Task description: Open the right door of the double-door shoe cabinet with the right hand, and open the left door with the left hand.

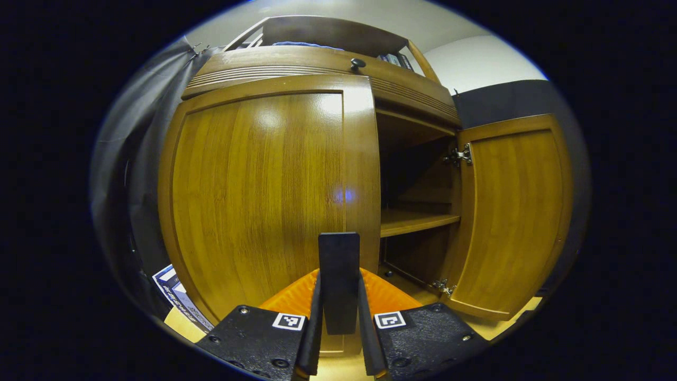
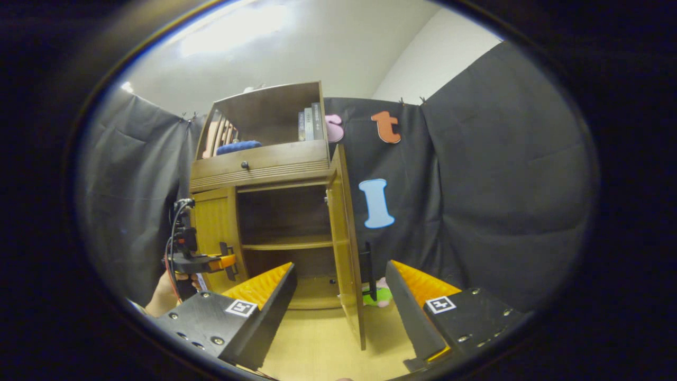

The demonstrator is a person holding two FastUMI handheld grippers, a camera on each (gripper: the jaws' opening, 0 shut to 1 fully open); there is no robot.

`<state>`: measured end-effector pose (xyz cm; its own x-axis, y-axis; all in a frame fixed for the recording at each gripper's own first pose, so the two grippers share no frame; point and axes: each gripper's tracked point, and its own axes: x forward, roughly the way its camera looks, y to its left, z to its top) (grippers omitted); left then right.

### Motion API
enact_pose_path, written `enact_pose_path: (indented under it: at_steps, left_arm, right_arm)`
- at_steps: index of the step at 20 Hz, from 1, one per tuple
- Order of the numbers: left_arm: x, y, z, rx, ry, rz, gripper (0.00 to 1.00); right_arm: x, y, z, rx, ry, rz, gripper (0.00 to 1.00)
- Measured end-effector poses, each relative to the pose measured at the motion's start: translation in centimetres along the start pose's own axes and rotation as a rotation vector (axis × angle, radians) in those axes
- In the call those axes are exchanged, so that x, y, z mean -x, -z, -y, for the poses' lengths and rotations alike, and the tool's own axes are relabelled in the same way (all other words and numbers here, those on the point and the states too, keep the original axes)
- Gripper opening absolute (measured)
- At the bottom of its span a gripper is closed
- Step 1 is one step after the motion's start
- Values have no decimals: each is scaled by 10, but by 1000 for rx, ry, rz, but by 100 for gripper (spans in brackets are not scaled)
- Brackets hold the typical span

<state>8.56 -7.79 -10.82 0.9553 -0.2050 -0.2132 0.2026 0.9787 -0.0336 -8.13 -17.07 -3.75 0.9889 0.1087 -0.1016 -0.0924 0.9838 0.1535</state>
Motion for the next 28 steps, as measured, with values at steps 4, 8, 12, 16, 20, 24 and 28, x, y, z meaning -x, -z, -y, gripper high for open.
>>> enact_pose_path:
  at_steps: [4, 8, 12, 16, 20, 24, 28]
  left_arm:
    - [27, -5, -1, 18, 40, -14, 34]
    - [51, -5, -6, 4, 46, -24, 34]
    - [72, -6, -11, -10, 38, -33, 34]
    - [86, -6, -16, 3, 53, -37, 35]
    - [102, -7, -23, 1, 44, -29, 35]
    - [117, -9, -33, 9, 26, -23, 34]
    - [128, -9, -41, 9, 2, -13, 34]
  right_arm:
    - [3, -7, -13, 14, -26, 6, 100]
    - [6, -11, -18, 0, -26, 22, 100]
    - [6, -1, -35, 28, -49, 1, 100]
    - [6, 4, -46, 56, -64, -4, 100]
    - [7, 6, -54, 52, -67, 3, 100]
    - [9, 9, -61, 55, -63, 9, 100]
    - [12, 6, -83, 45, -106, 30, 100]
